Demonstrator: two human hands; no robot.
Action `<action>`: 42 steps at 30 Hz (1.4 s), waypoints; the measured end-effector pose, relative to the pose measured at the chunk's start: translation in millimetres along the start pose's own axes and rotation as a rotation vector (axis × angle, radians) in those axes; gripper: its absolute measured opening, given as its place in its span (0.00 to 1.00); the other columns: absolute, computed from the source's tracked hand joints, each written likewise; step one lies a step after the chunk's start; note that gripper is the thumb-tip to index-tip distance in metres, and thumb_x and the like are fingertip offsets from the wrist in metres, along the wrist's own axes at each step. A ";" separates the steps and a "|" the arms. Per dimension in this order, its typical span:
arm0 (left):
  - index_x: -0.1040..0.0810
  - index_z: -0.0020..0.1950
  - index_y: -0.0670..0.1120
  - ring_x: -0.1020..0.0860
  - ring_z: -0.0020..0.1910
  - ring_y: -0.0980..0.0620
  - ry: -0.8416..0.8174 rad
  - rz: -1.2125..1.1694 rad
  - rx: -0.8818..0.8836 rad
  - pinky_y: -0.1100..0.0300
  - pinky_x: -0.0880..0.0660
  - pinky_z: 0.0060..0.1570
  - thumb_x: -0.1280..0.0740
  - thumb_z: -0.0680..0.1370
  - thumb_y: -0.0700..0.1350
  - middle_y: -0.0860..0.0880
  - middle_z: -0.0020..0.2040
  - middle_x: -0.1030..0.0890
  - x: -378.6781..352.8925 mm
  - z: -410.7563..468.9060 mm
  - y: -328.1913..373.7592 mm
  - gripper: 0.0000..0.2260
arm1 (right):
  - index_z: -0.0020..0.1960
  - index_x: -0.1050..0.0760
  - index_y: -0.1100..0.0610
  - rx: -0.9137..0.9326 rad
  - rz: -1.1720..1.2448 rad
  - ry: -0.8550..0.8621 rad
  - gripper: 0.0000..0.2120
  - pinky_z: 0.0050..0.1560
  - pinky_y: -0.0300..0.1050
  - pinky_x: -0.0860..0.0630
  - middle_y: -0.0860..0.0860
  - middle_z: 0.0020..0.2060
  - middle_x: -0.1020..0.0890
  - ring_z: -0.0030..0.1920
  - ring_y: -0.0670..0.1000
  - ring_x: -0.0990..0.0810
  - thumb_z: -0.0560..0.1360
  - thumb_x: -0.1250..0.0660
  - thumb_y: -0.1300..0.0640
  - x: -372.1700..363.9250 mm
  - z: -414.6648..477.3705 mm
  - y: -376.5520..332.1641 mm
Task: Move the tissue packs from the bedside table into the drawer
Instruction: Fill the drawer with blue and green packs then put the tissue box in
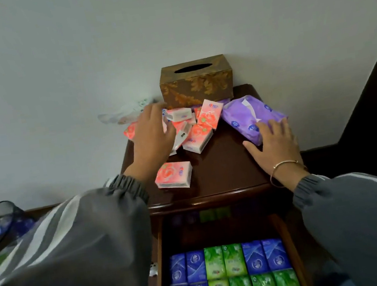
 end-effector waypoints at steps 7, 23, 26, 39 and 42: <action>0.37 0.73 0.46 0.33 0.68 0.42 -0.188 0.237 -0.074 0.43 0.35 0.66 0.38 0.76 0.45 0.45 0.71 0.32 -77.1 114.9 23.8 0.25 | 0.71 0.37 0.53 0.005 0.018 0.018 0.29 0.70 0.56 0.41 0.58 0.70 0.34 0.74 0.63 0.46 0.75 0.40 0.41 -0.2 -0.1 -0.1; 0.32 0.69 0.47 0.34 0.68 0.41 -0.398 0.242 -0.073 0.35 0.39 0.66 0.30 0.74 0.48 0.44 0.67 0.29 -125.5 154.6 25.1 0.25 | 0.71 0.40 0.55 -0.021 -0.074 -0.045 0.23 0.70 0.55 0.39 0.56 0.71 0.37 0.75 0.62 0.48 0.79 0.48 0.45 -6.5 -0.1 -2.5; 0.33 0.71 0.48 0.34 0.67 0.41 -0.313 0.182 -0.066 0.37 0.36 0.65 0.30 0.74 0.48 0.44 0.66 0.29 -109.2 156.2 31.2 0.26 | 0.71 0.40 0.55 -0.025 -0.075 -0.054 0.23 0.71 0.55 0.40 0.57 0.71 0.37 0.75 0.63 0.48 0.79 0.47 0.46 -6.3 -0.8 -2.5; 0.33 0.70 0.45 0.32 0.65 0.44 0.220 0.013 -0.126 0.49 0.34 0.64 0.33 0.74 0.51 0.45 0.65 0.28 62.4 93.0 71.8 0.26 | 0.61 0.32 0.62 -0.013 -0.027 -0.002 0.15 0.71 0.53 0.39 0.59 0.61 0.27 0.70 0.62 0.37 0.79 0.42 0.53 9.8 -4.1 -7.1; 0.33 0.70 0.44 0.32 0.65 0.45 0.273 0.019 -0.127 0.54 0.34 0.63 0.33 0.75 0.51 0.45 0.66 0.28 109.9 48.0 71.5 0.25 | 0.58 0.29 0.67 0.045 0.045 0.055 0.12 0.69 0.55 0.39 0.64 0.54 0.24 0.62 0.63 0.29 0.78 0.41 0.61 19.3 -8.9 -13.3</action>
Point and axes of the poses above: each hand's wrist, its own z-axis towards the middle knuckle, its own x-axis out of the back of the hand, y = z × x, the point moved 9 cm from there along z, towards the middle knuckle
